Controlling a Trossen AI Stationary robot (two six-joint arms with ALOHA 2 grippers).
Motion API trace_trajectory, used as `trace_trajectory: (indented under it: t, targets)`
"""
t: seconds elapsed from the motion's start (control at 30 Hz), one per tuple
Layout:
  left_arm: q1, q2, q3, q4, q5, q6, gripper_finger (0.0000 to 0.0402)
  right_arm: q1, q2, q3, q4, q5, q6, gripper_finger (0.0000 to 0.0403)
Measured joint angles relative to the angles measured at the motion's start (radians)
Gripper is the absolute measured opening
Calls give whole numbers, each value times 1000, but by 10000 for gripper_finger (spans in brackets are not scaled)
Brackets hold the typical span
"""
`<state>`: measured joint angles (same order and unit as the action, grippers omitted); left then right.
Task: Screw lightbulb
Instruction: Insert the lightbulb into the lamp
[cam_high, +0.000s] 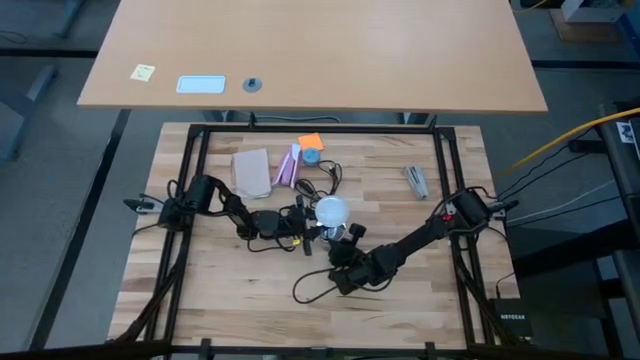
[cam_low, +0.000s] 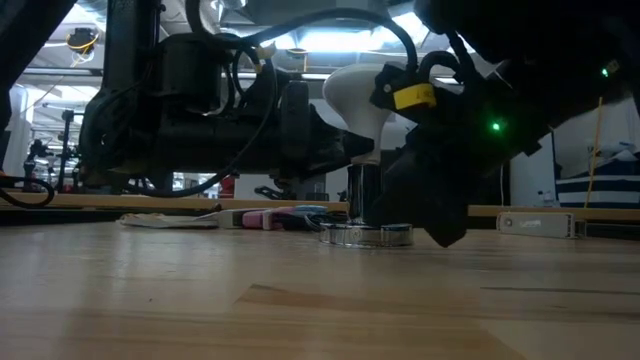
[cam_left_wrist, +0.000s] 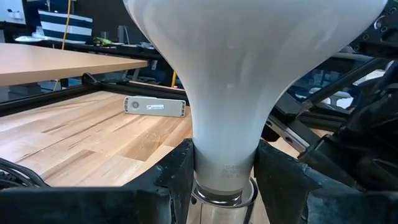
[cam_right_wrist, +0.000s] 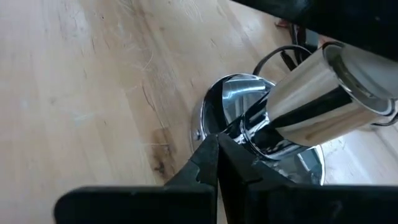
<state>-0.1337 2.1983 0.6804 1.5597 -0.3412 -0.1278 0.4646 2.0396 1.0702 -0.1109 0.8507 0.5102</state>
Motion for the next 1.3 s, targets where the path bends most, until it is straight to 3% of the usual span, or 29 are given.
trace_trajectory:
  t: [0.33, 0.57, 0.87, 1.03, 1.3]
  targets:
    - [0, 0, 0, -4, 2, 4, 143, 1, -3, 4, -160, -10, 1, 5]
    - [-4, 0, 0, -5, 1, 4, 143, -4, -1, 0, -289, 62, 12, 5]
    - [-4, 0, 0, -5, 1, 4, 143, -7, -45, -8, -295, 62, 27, 5]
    - [-4, 0, 0, -3, 1, 4, 143, 1, -101, -5, -203, 46, 11, 5]
    - [-4, 0, 0, 0, 1, 4, 143, -1, -41, -4, 17, -66, -149, 5]
